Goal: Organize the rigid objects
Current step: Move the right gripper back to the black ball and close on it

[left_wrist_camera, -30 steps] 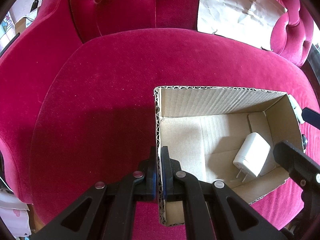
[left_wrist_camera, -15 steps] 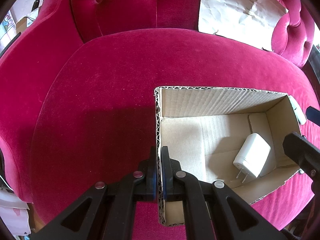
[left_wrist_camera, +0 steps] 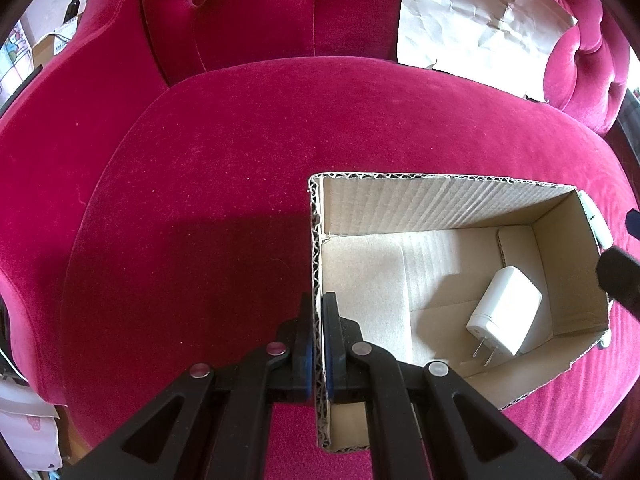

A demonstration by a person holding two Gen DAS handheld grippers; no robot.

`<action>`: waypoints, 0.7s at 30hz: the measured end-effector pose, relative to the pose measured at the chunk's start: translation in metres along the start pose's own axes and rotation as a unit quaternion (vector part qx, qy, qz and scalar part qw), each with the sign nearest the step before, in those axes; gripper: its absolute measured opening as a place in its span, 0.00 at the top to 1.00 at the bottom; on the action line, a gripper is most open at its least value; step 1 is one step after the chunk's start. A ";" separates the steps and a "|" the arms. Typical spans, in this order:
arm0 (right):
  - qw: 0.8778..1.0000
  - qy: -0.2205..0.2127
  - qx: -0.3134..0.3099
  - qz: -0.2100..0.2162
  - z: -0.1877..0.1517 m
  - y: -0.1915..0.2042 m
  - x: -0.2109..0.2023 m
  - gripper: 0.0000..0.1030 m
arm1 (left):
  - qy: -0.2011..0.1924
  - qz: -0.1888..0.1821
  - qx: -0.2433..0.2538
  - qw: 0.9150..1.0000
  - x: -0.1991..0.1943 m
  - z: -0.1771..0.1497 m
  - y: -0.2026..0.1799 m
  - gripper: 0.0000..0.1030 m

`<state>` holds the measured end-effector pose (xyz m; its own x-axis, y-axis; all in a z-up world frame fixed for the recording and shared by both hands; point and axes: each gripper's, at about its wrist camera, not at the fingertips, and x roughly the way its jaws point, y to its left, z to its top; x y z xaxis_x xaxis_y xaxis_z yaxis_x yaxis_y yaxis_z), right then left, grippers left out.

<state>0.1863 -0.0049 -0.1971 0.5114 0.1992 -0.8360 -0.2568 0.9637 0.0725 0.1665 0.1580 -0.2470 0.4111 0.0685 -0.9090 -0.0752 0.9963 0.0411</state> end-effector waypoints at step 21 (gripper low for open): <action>0.997 -0.008 0.060 -0.047 -0.010 -0.078 -0.021 0.00 | -0.002 0.001 -0.001 1.000 -0.001 -0.001 0.002 0.96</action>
<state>0.1867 -0.0860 -0.1906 0.5411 0.1094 -0.8338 -0.1079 0.9923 0.0602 0.1648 0.1599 -0.2461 0.4144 0.0713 -0.9073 -0.0777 0.9961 0.0427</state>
